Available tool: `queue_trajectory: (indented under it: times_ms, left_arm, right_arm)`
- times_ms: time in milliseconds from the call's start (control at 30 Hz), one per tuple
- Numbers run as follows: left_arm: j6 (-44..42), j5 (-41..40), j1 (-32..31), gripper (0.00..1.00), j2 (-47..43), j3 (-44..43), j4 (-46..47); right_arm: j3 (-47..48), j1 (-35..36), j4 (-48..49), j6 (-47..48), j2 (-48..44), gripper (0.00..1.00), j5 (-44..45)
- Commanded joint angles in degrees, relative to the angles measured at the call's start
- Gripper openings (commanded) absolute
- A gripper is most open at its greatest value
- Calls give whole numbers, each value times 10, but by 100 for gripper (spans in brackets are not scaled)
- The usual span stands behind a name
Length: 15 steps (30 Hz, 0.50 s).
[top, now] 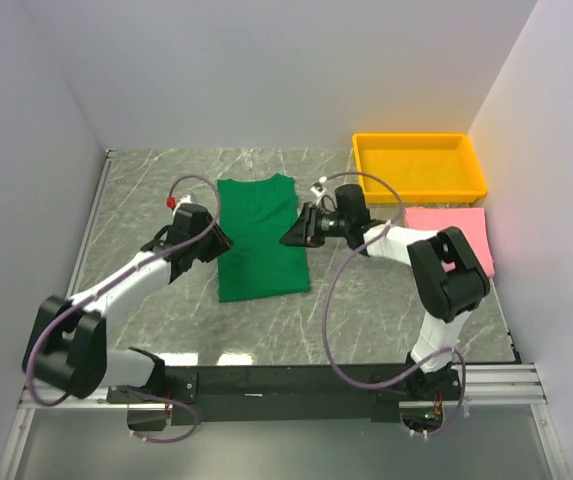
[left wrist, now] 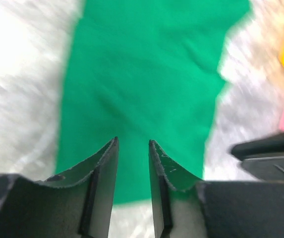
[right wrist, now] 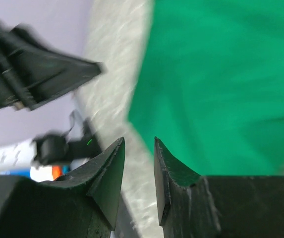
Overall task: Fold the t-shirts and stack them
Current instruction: Fold the tshirt
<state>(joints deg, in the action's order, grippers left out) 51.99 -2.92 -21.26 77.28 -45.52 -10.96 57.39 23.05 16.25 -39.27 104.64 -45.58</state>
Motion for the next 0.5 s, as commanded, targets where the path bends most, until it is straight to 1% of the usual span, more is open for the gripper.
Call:
queue_trajectory:
  times_ms: [0,67,100,133,200,267,367,467]
  left_arm:
    - [8,41,-28,35,-38,47,-5]
    - [23,60,-36,32,-39,72,9]
    - [30,69,-37,27,-37,101,27]
    - [37,81,-37,25,-36,117,37]
    - [56,79,-37,20,-28,154,59]
    - [71,78,-32,18,-17,173,65]
    - [80,92,-12,14,-8,202,68]
    - [83,94,13,11,-24,236,50]
  right_arm:
    - [-51,42,79,-42,-37,37,-46]
    - [-80,59,99,-50,-33,37,-52]
    - [-87,61,101,-48,-30,38,-50]
    - [-93,62,105,-48,-15,37,-49]
    - [-117,54,132,-56,17,38,-54]
    - [-140,44,150,-63,41,37,-68]
    - [-183,16,204,-83,79,38,-84]
    - [-219,-15,213,-79,90,37,-93]
